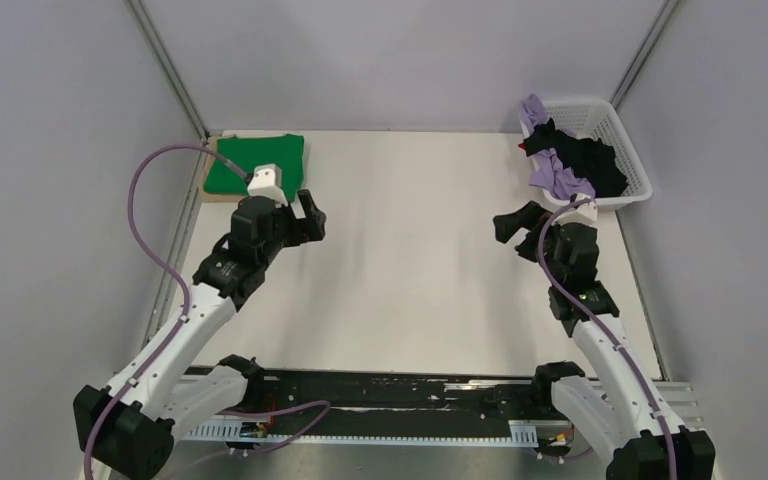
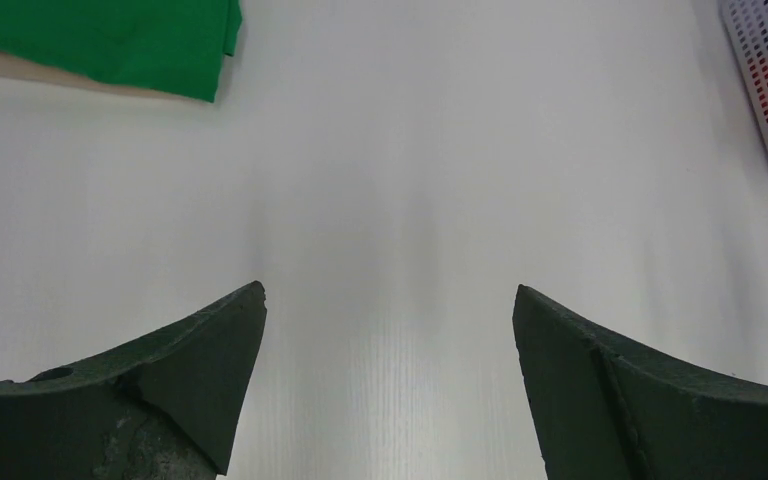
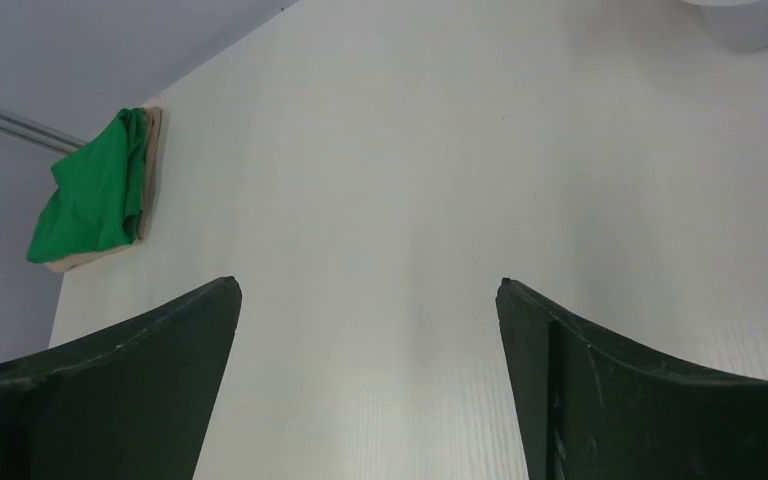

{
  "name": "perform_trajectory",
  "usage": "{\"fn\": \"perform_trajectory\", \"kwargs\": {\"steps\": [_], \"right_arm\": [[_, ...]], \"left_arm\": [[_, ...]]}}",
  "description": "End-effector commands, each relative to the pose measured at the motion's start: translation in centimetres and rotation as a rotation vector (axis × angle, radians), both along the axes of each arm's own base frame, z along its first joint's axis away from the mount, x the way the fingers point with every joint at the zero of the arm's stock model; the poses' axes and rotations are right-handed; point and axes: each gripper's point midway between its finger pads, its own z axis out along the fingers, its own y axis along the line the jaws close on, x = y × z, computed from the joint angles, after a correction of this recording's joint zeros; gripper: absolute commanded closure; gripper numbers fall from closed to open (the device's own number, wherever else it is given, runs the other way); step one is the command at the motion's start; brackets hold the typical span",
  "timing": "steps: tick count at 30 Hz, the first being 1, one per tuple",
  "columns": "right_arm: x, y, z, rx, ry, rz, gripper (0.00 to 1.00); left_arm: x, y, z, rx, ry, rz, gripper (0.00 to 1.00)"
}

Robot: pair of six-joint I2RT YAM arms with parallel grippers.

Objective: Fold and stack the t-shirts
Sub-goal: Grab crumpled tshirt from bin with the right arm

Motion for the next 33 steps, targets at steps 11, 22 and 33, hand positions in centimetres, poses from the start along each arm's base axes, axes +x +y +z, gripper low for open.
{"fn": "perform_trajectory", "kwargs": {"steps": [11, 22, 33], "right_arm": [[8.4, -6.0, 8.2, -0.126, -0.080, -0.252, 0.00], [19.0, -17.2, 2.0, 0.025, 0.247, -0.314, 0.08], [20.9, -14.9, -0.8, -0.017, 0.290, -0.013, 0.18]], "left_arm": [[0.3, 0.0, 0.5, -0.014, -0.035, 0.004, 0.00], [1.7, 0.1, -0.8, 0.034, -0.011, 0.026, 0.00], [2.5, 0.1, -1.7, 0.057, 0.005, 0.033, 0.00]]}}
